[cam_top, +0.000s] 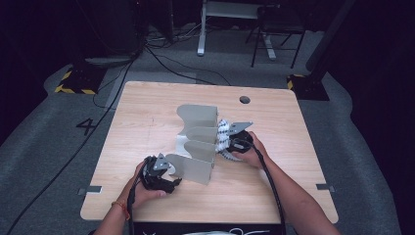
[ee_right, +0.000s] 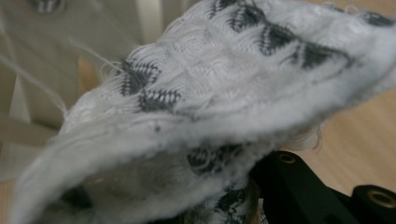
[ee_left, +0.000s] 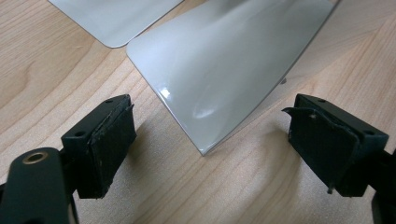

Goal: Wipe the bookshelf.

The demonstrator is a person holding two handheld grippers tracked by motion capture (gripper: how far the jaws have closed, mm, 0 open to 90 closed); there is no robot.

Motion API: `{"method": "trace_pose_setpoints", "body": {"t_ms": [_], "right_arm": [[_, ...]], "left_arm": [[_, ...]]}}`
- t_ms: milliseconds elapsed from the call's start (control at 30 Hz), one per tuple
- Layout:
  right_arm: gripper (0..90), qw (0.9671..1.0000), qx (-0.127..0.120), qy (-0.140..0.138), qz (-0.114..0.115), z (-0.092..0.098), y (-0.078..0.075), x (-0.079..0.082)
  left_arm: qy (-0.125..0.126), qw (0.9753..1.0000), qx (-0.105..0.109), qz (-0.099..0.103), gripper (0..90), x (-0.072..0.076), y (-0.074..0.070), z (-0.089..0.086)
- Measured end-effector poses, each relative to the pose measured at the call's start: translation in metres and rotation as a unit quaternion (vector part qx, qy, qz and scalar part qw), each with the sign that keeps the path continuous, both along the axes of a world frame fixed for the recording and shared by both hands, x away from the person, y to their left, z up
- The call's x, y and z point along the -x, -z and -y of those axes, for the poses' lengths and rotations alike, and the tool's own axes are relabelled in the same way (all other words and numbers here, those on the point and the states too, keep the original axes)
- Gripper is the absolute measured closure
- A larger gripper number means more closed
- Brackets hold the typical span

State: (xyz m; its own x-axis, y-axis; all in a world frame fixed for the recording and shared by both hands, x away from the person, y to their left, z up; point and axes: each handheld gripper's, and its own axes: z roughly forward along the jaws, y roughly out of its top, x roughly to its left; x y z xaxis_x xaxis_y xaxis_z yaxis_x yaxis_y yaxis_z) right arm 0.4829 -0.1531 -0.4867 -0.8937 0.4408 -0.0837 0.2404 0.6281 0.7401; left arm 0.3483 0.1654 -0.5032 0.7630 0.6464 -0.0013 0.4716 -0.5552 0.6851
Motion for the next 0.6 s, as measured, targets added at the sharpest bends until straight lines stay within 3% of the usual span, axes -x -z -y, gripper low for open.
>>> {"method": "trace_pose_setpoints", "body": {"t_ms": [100,167,333,467,600], "right_arm": [[75.2,0.9993,-0.028,0.011,0.021,0.004,-0.010,-0.003],[75.2,0.9987,-0.044,0.016,0.021,0.006,-0.018,-0.005],[75.1,0.9945,-0.087,0.017,0.057,0.008,-0.049,-0.008],[75.7,0.9949,-0.081,0.001,0.060,0.005,-0.055,-0.004],[75.8,0.9953,-0.082,-0.028,0.043,0.007,-0.050,0.004]], "left_arm": [[0.000,1.0000,-0.001,0.001,14.8,0.000,0.000,0.000],[0.000,1.0000,0.000,-0.001,14.8,0.000,0.000,0.000],[0.000,1.0000,-0.001,0.000,14.8,0.000,0.000,0.000],[-0.019,0.9998,0.004,-0.003,15.0,-0.001,0.000,-0.001],[-0.025,0.9997,0.001,-0.008,13.8,-0.001,0.000,-0.002]]}}
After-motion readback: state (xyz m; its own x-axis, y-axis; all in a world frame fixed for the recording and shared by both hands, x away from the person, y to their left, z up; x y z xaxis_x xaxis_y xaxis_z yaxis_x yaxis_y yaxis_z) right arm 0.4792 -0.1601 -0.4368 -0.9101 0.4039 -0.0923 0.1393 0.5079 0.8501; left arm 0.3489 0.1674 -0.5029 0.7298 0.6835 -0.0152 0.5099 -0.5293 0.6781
